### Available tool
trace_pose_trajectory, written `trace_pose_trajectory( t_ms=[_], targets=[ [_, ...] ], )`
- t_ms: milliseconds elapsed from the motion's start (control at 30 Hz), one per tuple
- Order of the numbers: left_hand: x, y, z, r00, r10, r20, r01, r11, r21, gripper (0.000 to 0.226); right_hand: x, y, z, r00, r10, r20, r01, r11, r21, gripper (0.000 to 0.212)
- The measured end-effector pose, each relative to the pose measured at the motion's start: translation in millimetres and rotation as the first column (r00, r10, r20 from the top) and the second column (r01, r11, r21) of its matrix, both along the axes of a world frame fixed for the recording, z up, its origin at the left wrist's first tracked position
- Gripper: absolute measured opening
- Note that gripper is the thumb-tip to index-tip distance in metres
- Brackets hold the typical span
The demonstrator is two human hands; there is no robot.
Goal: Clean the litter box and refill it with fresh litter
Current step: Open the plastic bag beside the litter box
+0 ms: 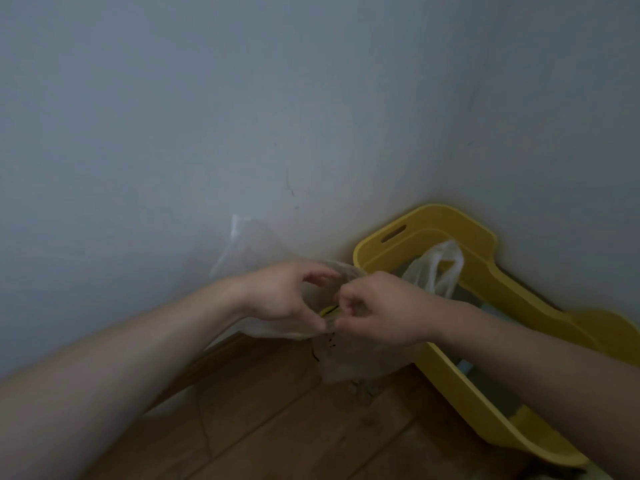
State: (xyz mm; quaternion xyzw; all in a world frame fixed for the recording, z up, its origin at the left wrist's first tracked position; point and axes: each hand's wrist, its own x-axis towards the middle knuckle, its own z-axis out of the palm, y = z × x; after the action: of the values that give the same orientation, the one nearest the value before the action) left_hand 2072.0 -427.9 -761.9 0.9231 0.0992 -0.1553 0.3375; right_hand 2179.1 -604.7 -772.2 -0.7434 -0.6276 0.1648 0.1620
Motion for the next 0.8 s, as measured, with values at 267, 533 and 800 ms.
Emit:
trace_pose_trajectory(
  t_ms=[267, 533, 800],
  targets=[
    [-35, 9, -11, 0.987, 0.117, -0.111, -0.112, 0.993, 0.045, 0.123, 4, 3, -5, 0.962, -0.21, 0.176, 0.246, 0.945, -0.216, 0.044],
    [-80, 29, -18, 0.915, 0.252, -0.315, -0.261, 0.965, 0.014, 0.137, 15, 10, -7, 0.787, 0.252, 0.563, 0.029, 0.897, -0.441, 0.091],
    [-43, -16, 5, 0.927, -0.182, 0.327, 0.142, 0.979, 0.143, 0.032, 10, 29, 9, 0.834, 0.324, 0.446, -0.124, 0.899, -0.421, 0.094]
  ],
)
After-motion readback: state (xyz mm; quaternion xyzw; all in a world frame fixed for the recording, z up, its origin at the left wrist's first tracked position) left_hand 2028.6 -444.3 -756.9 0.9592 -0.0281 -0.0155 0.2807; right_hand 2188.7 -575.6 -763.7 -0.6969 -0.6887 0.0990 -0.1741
